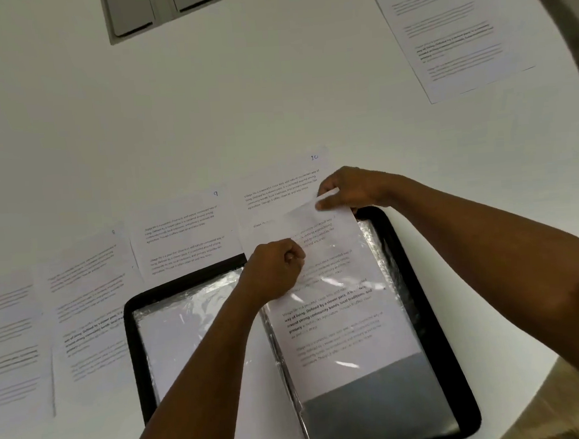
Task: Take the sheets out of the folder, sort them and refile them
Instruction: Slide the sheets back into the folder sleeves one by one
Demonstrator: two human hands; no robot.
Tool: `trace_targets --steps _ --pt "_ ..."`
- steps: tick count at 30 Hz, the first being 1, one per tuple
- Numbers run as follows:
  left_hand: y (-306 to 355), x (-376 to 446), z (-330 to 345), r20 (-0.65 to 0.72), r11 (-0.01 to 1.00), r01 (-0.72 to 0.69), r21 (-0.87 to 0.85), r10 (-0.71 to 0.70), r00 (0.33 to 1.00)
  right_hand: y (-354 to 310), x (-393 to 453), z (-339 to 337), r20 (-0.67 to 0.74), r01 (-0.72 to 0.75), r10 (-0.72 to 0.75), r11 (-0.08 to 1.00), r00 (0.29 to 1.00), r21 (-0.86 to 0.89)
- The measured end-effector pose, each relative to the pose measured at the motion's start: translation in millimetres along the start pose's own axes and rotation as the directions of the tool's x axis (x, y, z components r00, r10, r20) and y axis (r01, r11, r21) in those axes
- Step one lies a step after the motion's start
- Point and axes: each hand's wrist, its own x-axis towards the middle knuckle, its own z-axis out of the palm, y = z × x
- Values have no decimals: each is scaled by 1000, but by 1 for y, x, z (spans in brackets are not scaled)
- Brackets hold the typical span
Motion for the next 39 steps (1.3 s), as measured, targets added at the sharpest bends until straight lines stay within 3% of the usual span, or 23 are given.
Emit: trace_targets --steps 2,4,8,11,13,15,17,19,20,22,25,28,31,34,39 --pt "0 -2 -1 -36 1000 -19 -12 19 999 -6 -1 4 105 38 -11 966 994 -257" --pt "3 -2 -1 -57 999 -39 -9 38 998 -12 -3 11 275 24 104 905 956 -424" --pt "4 -2 1 -99 999 -51 1 50 994 -16 -3 16 242 62 33 924 970 -377" --pt "3 -4 1 -128 998 -50 -36 45 991 -19 -9 23 386 105 109 864 916 -493" --pt "3 -5 2 -131 998 -40 -56 32 991 -19 -15 24 402 112 128 846 907 -521" --pt "2 -5 4 -140 997 -29 -66 20 990 -18 -23 19 244 72 43 894 969 -442" --pt "3 -7 5 -144 996 -12 -91 -1 990 -11 -30 16 -86 10 -34 963 996 -269" --pt "2 -8 7 -155 991 -3 -130 -18 988 0 -41 20 -431 -33 9 998 902 -48" --pt "2 -10 7 -166 989 -6 -145 -18 986 6 -49 26 -540 -47 49 999 840 17" --pt "4 -13 8 -189 986 -19 -165 -12 982 20 -68 43 -618 -99 113 993 778 57" --pt "7 -18 10 -215 974 -13 -225 -36 976 36 -101 74 -569 -143 166 986 805 85" --pt "9 -23 12 -266 964 -17 -267 -57 962 46 -122 100 -409 -191 190 981 892 38" --pt "13 -31 14 -338 959 -36 -280 -63 939 51 -132 114 -296 -199 210 978 932 68" --pt "12 -46 20 -406 961 -61 -268 -56 912 38 -145 122 -234 -108 191 939 953 325" --pt "20 -93 34 -415 956 -57 -289 -71 907 3 -155 134 -108 -13 111 753 988 657"
